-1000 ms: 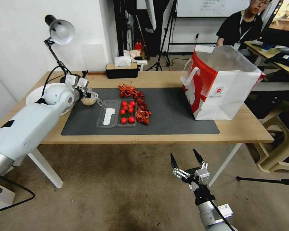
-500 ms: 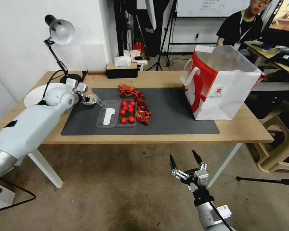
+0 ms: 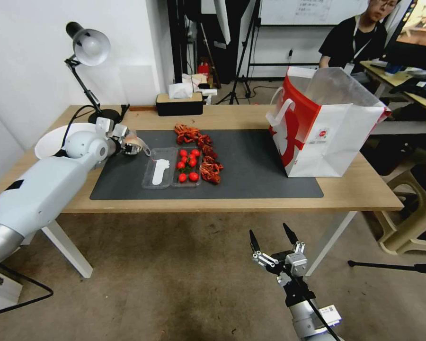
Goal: Pick up the trash from the table and place it into the takeout bag.
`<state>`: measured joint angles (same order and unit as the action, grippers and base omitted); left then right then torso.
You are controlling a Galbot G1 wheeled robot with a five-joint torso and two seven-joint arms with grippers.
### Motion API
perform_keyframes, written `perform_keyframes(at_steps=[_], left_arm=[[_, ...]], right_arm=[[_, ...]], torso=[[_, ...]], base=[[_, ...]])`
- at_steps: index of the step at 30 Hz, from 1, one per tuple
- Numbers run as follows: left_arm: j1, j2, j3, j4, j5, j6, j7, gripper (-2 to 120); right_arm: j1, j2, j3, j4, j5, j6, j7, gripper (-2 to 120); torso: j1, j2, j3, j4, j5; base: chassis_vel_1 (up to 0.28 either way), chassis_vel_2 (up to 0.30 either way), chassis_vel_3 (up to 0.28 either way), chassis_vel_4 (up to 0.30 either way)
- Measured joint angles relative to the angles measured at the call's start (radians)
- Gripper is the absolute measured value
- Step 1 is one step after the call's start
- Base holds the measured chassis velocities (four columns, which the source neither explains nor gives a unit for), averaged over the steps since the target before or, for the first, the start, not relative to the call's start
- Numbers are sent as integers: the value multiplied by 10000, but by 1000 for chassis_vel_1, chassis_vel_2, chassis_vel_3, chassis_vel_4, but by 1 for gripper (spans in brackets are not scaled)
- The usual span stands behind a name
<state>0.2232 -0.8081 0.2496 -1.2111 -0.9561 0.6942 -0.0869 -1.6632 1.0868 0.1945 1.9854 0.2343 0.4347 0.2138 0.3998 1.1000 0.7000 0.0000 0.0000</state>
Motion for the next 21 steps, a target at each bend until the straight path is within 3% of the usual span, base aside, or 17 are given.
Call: perform_keyframes(at_steps=[8,10,14,18,21], left_arm=[[113,55,-328,-338,-431,-257,-23,20],[-2,116,-450,-932,-1080,-609,-101,10],[-425,96,-405,-1452,-1743,-979,-139,5],[-1498,-279,167,-1990,-2825,-1487,-306,5],[-2750,-1002,1214,-2117,-3582,-2141,-589,5]], right_arm=[[65,-1,-14,0,-3,-39,14,100],[71,-7,-15,0,-3,-63,25,100],[75,-23,-14,3,0,-79,35,100],[68,0,-6,20,3,-82,48,100],[6,68,-5,26,-44,-82,52,100]], torso=[[1,-1,0,2,-3],[0,0,1,3,-3],[1,0,0,3,3],[1,0,0,0,4],[1,0,0,2,3]], base=[[0,0,0,0],[0,0,0,0],[0,0,0,0],[0,0,0,0],[0,0,0,0]])
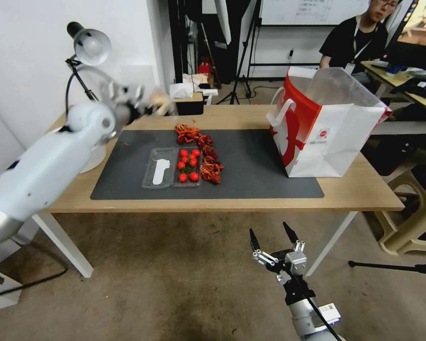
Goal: Pick up the trash from the table and place it into the takeout bag.
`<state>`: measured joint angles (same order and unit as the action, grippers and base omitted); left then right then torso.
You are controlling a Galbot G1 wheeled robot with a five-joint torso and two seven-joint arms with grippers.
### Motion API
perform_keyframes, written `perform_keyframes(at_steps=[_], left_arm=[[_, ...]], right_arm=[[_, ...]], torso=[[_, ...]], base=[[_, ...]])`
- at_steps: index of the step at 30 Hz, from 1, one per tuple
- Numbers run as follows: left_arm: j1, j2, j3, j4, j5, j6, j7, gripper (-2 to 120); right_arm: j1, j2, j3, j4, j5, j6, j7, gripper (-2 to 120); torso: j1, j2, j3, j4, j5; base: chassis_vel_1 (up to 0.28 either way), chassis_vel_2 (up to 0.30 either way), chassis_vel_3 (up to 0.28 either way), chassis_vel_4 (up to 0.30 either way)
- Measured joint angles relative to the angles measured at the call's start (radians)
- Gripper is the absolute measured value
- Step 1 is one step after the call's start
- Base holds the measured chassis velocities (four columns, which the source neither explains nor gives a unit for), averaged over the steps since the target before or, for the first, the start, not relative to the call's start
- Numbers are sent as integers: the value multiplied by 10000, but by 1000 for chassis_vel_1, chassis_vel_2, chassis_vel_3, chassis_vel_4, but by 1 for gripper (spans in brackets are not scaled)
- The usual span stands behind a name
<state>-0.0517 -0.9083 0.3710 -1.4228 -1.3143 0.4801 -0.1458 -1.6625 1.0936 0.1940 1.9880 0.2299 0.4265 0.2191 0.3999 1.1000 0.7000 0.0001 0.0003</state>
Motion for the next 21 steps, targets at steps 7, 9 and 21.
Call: perform_keyframes(at_steps=[7,9,21], left_arm=[[-1811,-1998,1200,682,-466,-630,-33,5],[-2187,-2523,1424,954,-478,-691,-32,5],[-3914,-6583,3209,3498,-72,-976,255,4]], right_arm=[[-25,68,-2,-7,-52,0,1,100],[-34,75,-2,-8,-58,0,3,100],[-193,149,115,85,-63,93,-24,100]], torso=[[1,-1,1,-3,1],[2,0,1,-9,6],[2,0,0,-6,2]], base=[[0,0,0,0],[0,0,0,0],[0,0,0,0]])
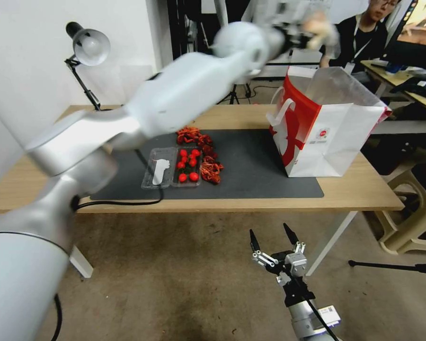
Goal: Pick up the trash from the table and place it into the takeout bag.
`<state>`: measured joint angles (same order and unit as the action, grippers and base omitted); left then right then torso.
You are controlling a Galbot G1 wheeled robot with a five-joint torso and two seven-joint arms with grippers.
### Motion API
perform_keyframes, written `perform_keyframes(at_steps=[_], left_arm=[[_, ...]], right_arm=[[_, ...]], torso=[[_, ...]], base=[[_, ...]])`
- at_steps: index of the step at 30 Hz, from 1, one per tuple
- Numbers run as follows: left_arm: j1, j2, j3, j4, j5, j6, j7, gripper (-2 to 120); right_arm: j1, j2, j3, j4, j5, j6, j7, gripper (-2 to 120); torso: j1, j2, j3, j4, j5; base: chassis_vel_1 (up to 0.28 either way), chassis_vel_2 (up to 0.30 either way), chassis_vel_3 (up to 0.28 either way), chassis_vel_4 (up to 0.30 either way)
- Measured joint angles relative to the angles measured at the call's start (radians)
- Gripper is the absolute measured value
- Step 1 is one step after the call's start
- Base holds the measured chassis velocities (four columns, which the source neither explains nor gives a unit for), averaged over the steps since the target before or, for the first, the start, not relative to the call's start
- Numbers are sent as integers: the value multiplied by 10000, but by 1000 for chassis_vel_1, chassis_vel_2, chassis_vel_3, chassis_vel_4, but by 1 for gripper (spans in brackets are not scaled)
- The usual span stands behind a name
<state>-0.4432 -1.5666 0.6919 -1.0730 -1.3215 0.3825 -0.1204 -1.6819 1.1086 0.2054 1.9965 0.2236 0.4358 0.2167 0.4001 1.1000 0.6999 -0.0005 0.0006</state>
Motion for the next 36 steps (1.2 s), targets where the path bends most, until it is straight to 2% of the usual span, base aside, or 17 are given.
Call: perform_keyframes(at_steps=[2,5,8,9,11,13,15,16,18,21,22,24,26,27,28,33,36], left_arm=[[52,-225,447,30,143,-12,13,4],[157,-293,705,26,278,-15,-37,4],[334,-350,911,-2,445,-13,-283,9],[389,-391,957,7,508,-13,-399,17],[401,-407,990,28,561,-36,-442,21],[406,-396,1018,71,613,-82,-515,32],[406,-377,1018,71,615,-94,-546,35],[405,-318,1018,46,609,-100,-591,42],[406,-256,1018,0,598,-102,-662,46],[428,-104,1018,-77,592,-126,-798,61],[428,-104,1018,-77,592,-126,-798,61],[461,-26,1001,-89,589,-136,-872,71],[485,15,985,-120,584,-137,-950,75],[542,135,911,-273,507,-136,-1172,87],[567,253,844,-456,427,-95,-1338,93],[704,668,614,-1013,309,-162,-1841,99],[1222,1789,172,-2096,367,-843,-2239,100]], right_arm=[[-7,15,25,6,18,19,-13,100],[1,42,30,7,27,23,-18,100],[5,100,5,7,28,24,-30,100],[4,130,-29,-9,20,37,-49,100],[3,148,-47,-28,17,44,-61,100],[13,176,-70,-69,14,64,-79,100],[22,183,-81,-81,13,70,-85,100],[25,194,-87,-87,5,76,-91,100],[23,212,-89,-96,-42,113,-101,100],[-6,271,-113,-101,-143,171,-129,100],[-6,271,-113,-101,-143,171,-129,100],[3,298,-133,-105,-158,174,-132,100],[14,300,-140,-105,-159,173,-132,100],[26,274,-145,-103,-158,163,-132,100],[27,263,-145,-102,-156,158,-132,100],[26,262,-144,-100,-152,156,-132,100],[25,280,-144,-72,-148,150,-130,100]], torso=[[0,0,0,5,-3],[0,0,0,6,-5],[0,-1,1,7,-5],[0,0,1,8,-5],[0,-1,1,6,-5],[0,0,1,5,-6],[0,0,0,5,-5],[0,0,1,6,-6],[0,0,0,7,-6],[0,0,0,6,-7],[0,0,0,6,-7],[0,1,1,6,-7],[1,1,1,6,-7],[0,1,0,4,-7],[0,1,1,3,-7],[-1,1,1,2,-7],[-2,1,0,4,-8]], base=[[0,0,0,0],[0,0,0,0],[0,0,0,0],[0,0,0,0],[0,0,0,0],[0,0,0,0],[0,0,0,0],[0,0,0,0],[0,0,0,0],[0,0,0,0],[0,0,0,0],[0,0,0,0],[0,0,0,0],[0,0,0,0],[0,0,0,0],[0,0,0,0],[0,0,0,0]])
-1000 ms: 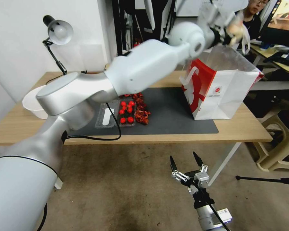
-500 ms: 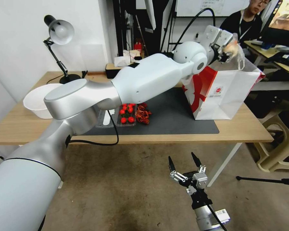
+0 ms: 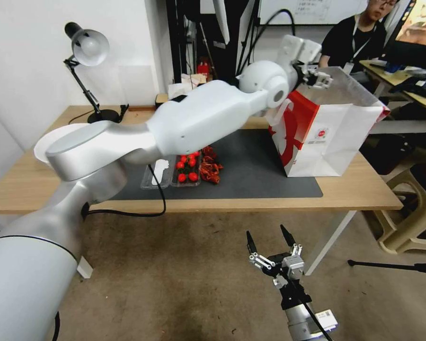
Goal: Pick up the trash from the table and place it into the takeout bag.
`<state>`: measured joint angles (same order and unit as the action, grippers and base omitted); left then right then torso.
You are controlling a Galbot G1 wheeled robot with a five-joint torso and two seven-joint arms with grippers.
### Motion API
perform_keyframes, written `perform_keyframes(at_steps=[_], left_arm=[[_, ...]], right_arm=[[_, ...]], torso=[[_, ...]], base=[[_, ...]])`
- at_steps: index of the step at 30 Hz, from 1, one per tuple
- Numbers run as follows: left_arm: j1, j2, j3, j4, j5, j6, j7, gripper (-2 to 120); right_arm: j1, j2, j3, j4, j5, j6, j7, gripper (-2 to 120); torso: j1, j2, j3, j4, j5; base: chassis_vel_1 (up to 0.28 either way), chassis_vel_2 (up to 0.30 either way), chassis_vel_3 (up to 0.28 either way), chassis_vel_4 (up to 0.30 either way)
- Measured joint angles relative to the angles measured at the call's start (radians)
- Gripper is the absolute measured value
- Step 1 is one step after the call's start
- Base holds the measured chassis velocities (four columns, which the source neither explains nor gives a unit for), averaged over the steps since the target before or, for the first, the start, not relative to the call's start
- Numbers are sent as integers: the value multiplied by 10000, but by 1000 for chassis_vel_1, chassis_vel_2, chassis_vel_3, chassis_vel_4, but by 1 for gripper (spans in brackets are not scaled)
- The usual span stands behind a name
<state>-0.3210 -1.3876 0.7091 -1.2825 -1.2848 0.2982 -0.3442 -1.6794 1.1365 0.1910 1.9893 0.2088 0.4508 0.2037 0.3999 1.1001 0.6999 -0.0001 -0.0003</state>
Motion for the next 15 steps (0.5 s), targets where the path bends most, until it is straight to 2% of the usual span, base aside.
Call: perform_keyframes(at_steps=[1,4,5,7,8,9,11,13,15], left_arm=[[0,0,0,0,0,0,0,100],[731,1141,-329,-1182,614,-839,19,100],[731,1141,-329,-1182,614,-839,19,100],[1467,1967,-705,-2019,1038,-1704,118,100],[1673,2144,-803,-2165,1179,-2020,163,100],[1673,2144,-803,-2165,1179,-2020,163,100],[2669,2936,-1322,-2710,2045,-3374,400,100],[2970,3132,-1503,-2889,2218,-3563,447,100],[4094,3854,-2275,-3694,2537,-3829,596,100]], right_arm=[[0,0,0,0,0,0,0,100],[-9,-12,24,53,15,-10,9,100],[-9,-12,24,53,15,-10,9,100],[-25,-29,43,86,32,-22,18,100],[-25,-30,45,89,36,-24,19,100],[-25,-30,45,89,36,-24,19,100],[-28,-33,48,86,49,-23,22,100],[-26,-34,48,81,50,-21,23,100],[-13,-26,30,81,52,-21,29,100]], torso=[[0,0,0,0,0],[1,0,1,6,-3],[1,0,1,6,-3],[0,0,0,3,-2],[-1,0,-1,2,-2],[-1,0,-1,2,-2],[0,0,0,1,-2],[1,0,0,0,-2],[1,0,0,2,-3]], base=[[0,0,0,0],[0,0,0,0],[0,0,0,0],[0,0,0,0],[0,0,0,0],[0,0,0,0],[0,0,0,0],[0,0,0,0],[0,0,0,0]])
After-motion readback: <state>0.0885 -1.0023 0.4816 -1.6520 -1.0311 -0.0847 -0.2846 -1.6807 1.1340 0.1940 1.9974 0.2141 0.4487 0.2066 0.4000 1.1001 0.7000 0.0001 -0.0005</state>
